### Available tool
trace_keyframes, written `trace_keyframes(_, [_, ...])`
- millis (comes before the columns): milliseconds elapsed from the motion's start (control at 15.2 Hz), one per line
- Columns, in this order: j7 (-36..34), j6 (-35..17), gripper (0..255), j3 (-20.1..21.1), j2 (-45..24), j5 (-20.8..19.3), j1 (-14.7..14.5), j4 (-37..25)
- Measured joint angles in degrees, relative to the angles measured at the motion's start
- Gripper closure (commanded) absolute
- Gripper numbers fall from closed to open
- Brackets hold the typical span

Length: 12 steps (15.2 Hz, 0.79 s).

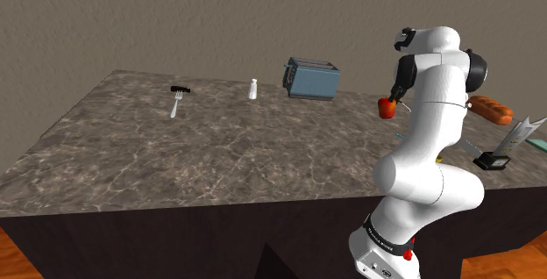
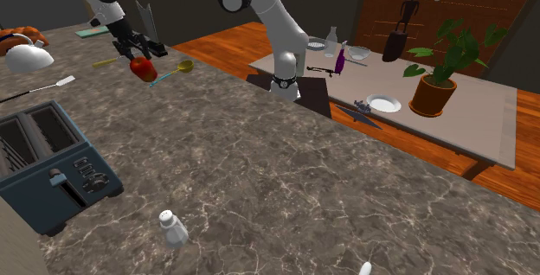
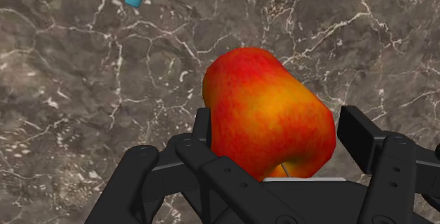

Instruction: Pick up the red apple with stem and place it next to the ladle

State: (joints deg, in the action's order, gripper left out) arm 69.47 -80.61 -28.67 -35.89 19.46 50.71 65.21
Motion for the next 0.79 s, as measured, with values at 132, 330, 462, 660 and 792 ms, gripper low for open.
trace_keyframes(132, [0.2, -1.5, 255, 0.0, -0.1, 0.1, -0.3, 1.5])
trace_keyframes(330, [0.4, -3.6, 255, 0.1, -0.2, 0.1, -0.7, 3.5])
trace_keyframes(462, [0.7, -5.0, 255, 0.1, -0.3, 0.2, -0.9, 4.9])
trace_keyframes(660, [1.0, -7.2, 255, 0.2, -0.4, 0.2, -1.3, 7.1])
trace_keyframes(792, [1.2, -8.6, 255, 0.3, -0.7, 0.4, -1.5, 8.3])
